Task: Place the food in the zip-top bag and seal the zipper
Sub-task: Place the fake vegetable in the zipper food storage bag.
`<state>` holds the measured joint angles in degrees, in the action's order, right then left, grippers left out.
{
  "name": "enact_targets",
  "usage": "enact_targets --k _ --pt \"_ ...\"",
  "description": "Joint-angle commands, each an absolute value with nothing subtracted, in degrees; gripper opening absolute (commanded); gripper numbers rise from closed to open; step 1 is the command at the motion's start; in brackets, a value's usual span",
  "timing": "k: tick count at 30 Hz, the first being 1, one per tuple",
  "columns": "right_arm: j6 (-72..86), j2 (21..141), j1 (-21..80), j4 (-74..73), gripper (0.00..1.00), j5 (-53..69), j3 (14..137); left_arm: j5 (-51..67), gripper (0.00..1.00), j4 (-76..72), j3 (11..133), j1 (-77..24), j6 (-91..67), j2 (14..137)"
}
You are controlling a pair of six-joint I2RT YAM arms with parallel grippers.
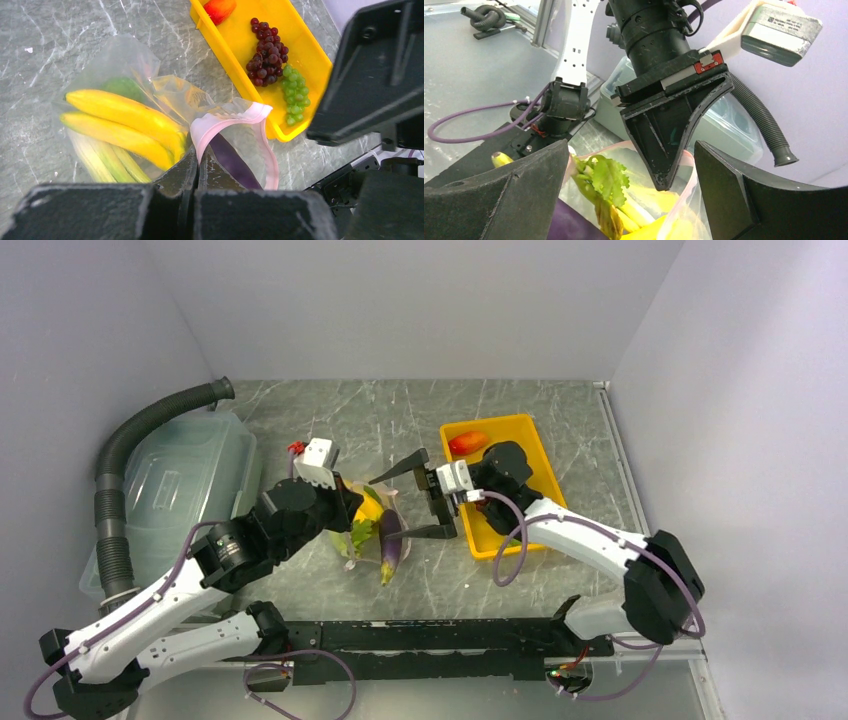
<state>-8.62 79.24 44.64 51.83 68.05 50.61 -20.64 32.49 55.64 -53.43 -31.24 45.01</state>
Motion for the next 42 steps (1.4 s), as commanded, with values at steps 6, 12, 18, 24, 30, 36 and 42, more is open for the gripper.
enact_targets --k 6,12,18,24,30,36,42 --pt "-14.4 69.2 44.5 23.5 1.00 63.7 54.8 -20.7 0.00 30.4 58.8 -53.3 -31.8 44.8" --pt "-14.3 64.7 44.5 5.9 1.00 63.0 59.2 -20.8 0.00 29.9 58.5 -53.3 -31.7 44.9" --pt "-14.3 59.9 44.5 0.3 1.00 63.0 58.8 -21.4 0.00 29.4 58.3 -53.3 -31.3 45.3" --pt "-14.3 56.0 44.5 -1.5 1.00 63.0 55.9 -21.8 0.00 28.4 58.2 -53.3 -30.9 45.4" --pt "-14.3 53.6 44.4 -7.0 1.00 63.0 54.7 -21.9 0.00 27.1 58.0 -53.3 -30.4 46.1" --pt "-14.3 52.6 44.4 -12.5 1.00 63.0 53.7 -21.6 0.00 26.1 57.7 -53.3 -30.2 46.7" --pt "-14.3 51.6 44.4 -13.6 1.00 63.0 51.8 -21.4 0.00 25.6 57.6 -53.3 -30.1 47.2"
